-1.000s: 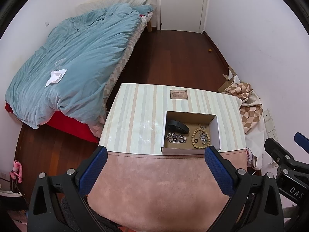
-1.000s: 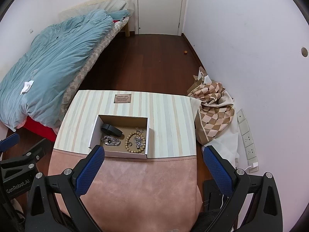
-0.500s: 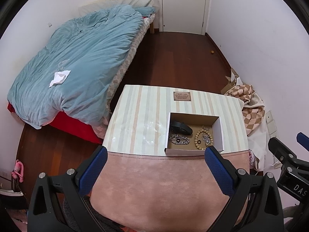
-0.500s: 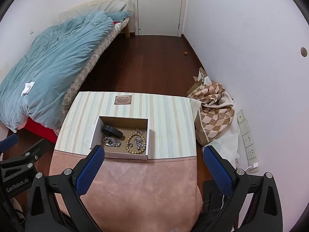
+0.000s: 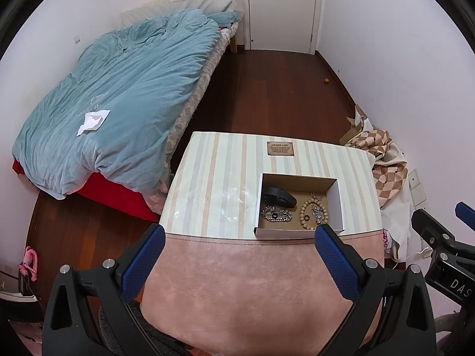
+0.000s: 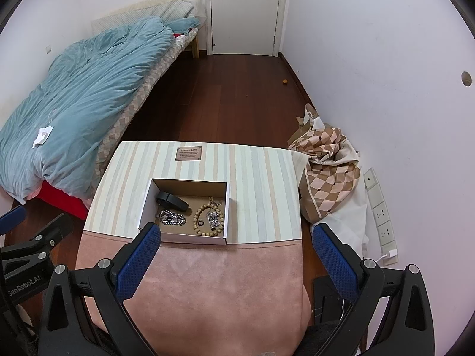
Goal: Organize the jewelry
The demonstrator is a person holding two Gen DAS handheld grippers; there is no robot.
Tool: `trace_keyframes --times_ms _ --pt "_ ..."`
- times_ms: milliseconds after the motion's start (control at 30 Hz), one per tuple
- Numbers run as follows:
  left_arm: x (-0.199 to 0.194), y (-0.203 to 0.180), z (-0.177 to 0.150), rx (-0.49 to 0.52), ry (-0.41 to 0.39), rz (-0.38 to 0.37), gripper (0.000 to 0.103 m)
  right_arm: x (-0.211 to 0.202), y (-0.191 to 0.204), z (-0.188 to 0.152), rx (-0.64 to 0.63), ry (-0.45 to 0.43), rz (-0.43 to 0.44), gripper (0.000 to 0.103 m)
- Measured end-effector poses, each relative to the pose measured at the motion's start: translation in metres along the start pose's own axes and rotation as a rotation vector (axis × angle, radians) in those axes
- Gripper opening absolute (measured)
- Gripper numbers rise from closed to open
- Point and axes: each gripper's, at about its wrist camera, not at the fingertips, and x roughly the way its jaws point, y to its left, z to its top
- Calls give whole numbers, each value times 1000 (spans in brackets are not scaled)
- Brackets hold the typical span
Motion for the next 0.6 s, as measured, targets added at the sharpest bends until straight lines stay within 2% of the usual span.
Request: trace_keyframes --times_ms 600 --pt "-5 3 0 -7 -16 -3 103 -5 0 0 -7 -8 6 103"
